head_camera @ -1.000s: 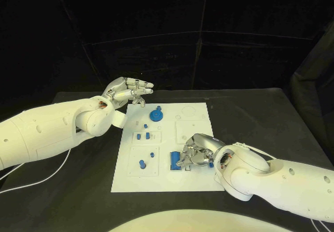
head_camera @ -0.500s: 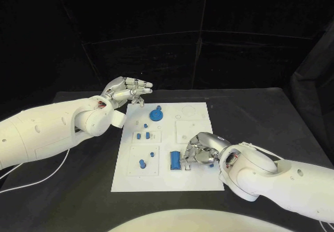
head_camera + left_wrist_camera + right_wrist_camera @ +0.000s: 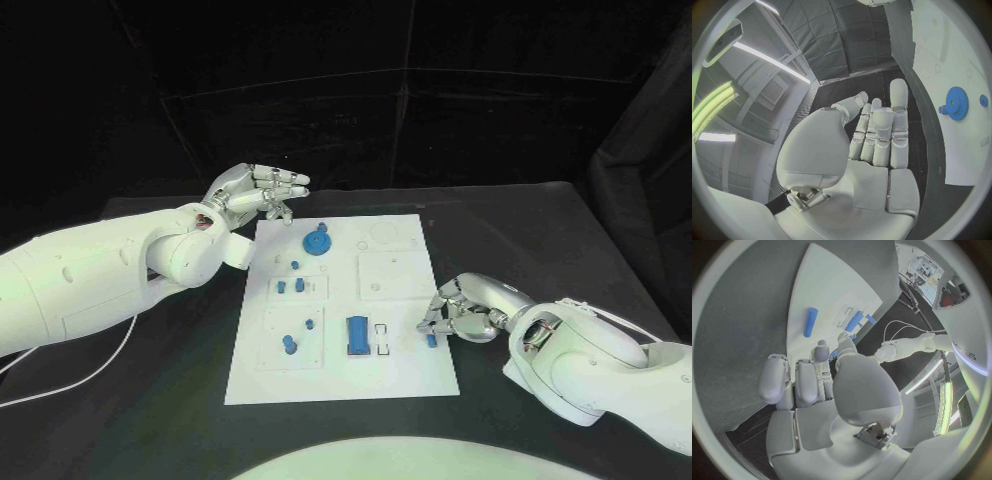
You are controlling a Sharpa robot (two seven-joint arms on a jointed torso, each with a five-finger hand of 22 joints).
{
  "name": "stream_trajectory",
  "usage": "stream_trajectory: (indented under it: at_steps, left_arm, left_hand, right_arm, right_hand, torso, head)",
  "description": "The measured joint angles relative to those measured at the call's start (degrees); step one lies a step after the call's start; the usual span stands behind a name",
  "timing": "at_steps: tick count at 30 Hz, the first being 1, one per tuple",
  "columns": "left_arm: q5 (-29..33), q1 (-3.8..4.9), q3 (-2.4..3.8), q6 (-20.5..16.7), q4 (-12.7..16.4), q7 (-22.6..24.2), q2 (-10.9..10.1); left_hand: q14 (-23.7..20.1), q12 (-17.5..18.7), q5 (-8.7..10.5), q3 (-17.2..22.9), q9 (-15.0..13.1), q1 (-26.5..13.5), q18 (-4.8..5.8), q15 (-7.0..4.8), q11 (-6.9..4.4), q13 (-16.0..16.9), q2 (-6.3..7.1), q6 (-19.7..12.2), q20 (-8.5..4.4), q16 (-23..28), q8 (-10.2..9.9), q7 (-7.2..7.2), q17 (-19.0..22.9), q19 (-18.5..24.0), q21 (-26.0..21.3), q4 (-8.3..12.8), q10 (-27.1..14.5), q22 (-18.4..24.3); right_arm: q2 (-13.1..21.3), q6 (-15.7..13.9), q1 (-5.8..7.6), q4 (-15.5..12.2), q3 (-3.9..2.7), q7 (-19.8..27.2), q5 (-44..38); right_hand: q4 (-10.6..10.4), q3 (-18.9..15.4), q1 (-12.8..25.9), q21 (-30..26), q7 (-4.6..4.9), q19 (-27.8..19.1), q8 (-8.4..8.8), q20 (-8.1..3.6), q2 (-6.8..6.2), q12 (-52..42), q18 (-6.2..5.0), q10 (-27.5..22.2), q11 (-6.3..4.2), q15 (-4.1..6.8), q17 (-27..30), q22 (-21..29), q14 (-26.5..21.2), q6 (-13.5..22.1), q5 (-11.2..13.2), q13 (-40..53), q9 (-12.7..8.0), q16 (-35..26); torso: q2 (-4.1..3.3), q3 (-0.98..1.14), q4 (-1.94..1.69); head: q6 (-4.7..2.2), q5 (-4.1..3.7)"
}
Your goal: Assemble the parts on the task board
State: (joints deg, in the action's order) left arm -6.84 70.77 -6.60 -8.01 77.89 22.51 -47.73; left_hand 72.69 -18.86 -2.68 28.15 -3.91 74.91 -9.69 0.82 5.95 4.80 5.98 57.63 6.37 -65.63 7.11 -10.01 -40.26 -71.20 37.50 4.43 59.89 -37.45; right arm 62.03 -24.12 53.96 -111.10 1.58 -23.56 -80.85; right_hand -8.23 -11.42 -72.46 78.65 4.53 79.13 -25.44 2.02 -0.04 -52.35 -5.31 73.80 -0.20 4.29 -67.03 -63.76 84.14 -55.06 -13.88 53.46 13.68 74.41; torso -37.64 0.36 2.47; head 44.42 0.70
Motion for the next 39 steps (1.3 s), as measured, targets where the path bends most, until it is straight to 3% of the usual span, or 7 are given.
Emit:
stream_trajectory:
  at_steps: [6, 16, 30, 36, 39]
  left_arm:
    - [0.0, 0.0, -0.04, 0.0, 0.0, 0.0, 0.1]
    - [0.0, 0.0, -0.04, 0.0, 0.0, 0.0, 0.1]
    - [0.0, -0.02, -0.06, 0.1, -0.1, 0.0, 0.1]
    - [0.0, -0.02, -0.08, 0.1, -0.1, 0.0, 0.1]
    - [0.0, -0.02, -0.08, 0.1, -0.1, -0.1, 0.1]
  left_hand:
    - [0.0, 0.0, 0.0, 0.0, 0.0, 0.0, 0.0, 0.0, 0.0, 0.0, 0.0, 0.0, 0.0, 0.0, 0.0, 0.0, 0.0, 0.0, 0.0, 0.0, 0.0, 0.0]
    - [0.0, 0.0, 0.0, 0.0, 0.0, 0.0, 0.0, 0.0, 0.0, 0.0, 0.0, 0.0, 0.0, 0.0, 0.0, 0.0, 0.1, 0.0, -0.4, 0.0, 0.0, 0.1]
    - [0.0, 0.0, 0.0, 0.0, 0.0, 0.0, 0.0, 0.0, 0.0, 0.0, 0.0, 0.0, 0.0, 0.0, 0.0, 0.0, 0.1, 0.0, -0.4, 0.0, 0.0, 0.1]
    - [0.0, 0.0, 0.0, 0.0, 0.0, 0.0, 0.0, 0.0, 0.0, 0.0, 0.0, 0.0, 0.0, 0.0, 0.0, 0.0, 0.1, 0.0, -0.4, 0.0, 0.0, 0.1]
    - [0.0, 0.0, 0.0, 0.0, 0.0, 0.0, 0.0, 0.0, 0.0, 0.0, 0.0, 0.0, 0.0, 0.0, 0.0, 0.0, 0.1, 0.0, -0.4, 0.0, 0.0, 0.1]
  right_arm:
    - [0.1, 1.9, -0.01, 0.5, 0.02, -1.6, -3.0]
    - [-1.8, 6.2, -0.06, 2.4, 0.04, -5.7, -7.3]
    - [-5.1, 9.4, 0.06, 4.0, -0.11, -8.5, -10.0]
    - [-6.1, 10.6, 0.19, 4.5, -0.22, -9.2, -11.7]
    - [-6.7, 11.5, 0.25, 4.6, -0.32, -9.6, -13.3]
  right_hand:
    - [-0.9, -1.2, 1.2, 0.0, -0.29, 0.0, 0.0, 0.0, -0.03, 0.0, 0.0, 0.0, 0.0, 0.0, 0.0, 0.0, 0.0, -0.7, 0.4, 0.0, 0.5, 0.0]
    - [-1.4, -2.0, 1.9, 0.0, -0.49, 0.0, 0.0, 0.0, -0.09, 0.3, -0.01, 0.0, 0.0, 0.0, 0.4, 0.4, 0.0, -0.9, 0.4, -0.3, 1.0, 0.0]
    - [-1.7, -2.3, 1.9, 0.0, -0.59, 0.0, -0.41, 0.0, -0.06, 0.3, 0.0, 0.0, 0.0, 0.0, 0.5, 0.4, 0.0, -1.0, 0.0, -0.3, 1.5, -0.3]
    - [0.9, -1.2, -2.6, 0.0, -0.56, 0.0, -0.6, 0.0, 1.15, 1.0, 0.0, 0.0, -0.02, 0.0, 0.5, 0.5, 0.0, -1.4, -1.3, -0.5, 2.4, -0.3]
    - [2.4, 0.2, -5.1, 0.0, -0.54, -0.2, 0.01, -0.17, 1.72, 1.8, -0.01, -0.3, -0.33, 0.0, 0.5, 0.5, 0.0, -1.5, 1.2, -0.9, 2.6, -0.5]
  torso:
    - [0.04, 0.05, 0.14]
    - [0.02, 0.03, 0.07]
    - [-0.01, 0.07, 0.08]
    - [-0.01, 0.07, 0.11]
    - [-0.01, 0.05, 0.11]
  head:
    - [-0.11, -0.18]
    - [-0.01, -0.21]
    - [0.14, -0.11]
    - [0.2, -0.09]
    - [0.24, -0.16]
